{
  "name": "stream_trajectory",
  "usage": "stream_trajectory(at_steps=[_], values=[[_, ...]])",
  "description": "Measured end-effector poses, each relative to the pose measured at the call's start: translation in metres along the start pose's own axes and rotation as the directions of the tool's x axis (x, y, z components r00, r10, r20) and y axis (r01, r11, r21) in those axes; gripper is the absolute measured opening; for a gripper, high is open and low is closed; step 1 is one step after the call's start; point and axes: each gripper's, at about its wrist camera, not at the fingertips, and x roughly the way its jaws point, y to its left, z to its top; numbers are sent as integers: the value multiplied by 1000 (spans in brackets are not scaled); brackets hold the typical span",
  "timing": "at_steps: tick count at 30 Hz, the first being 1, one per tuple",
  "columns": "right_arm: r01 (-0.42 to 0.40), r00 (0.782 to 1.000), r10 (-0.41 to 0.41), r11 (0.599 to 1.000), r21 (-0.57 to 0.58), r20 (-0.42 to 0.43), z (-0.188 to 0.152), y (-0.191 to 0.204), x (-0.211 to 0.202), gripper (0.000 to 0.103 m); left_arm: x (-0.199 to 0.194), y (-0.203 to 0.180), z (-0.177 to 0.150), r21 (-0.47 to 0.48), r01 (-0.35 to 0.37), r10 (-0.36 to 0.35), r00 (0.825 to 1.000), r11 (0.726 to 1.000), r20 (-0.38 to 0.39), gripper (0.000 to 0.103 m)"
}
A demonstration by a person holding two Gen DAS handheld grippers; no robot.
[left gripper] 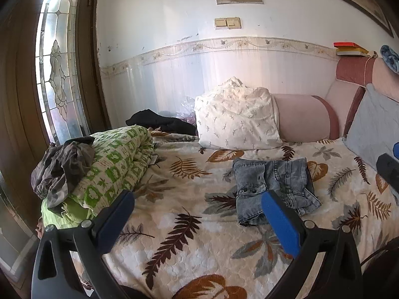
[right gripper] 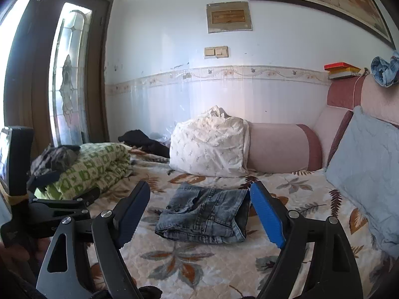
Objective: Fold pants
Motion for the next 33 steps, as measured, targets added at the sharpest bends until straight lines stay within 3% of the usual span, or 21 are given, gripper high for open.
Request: stream_trajectory(at_steps=[33], values=[[-22, 997, 18, 999, -48, -72, -18, 11, 20, 83, 22, 10, -9, -20, -17, 16, 999, 1000, -52, 103]])
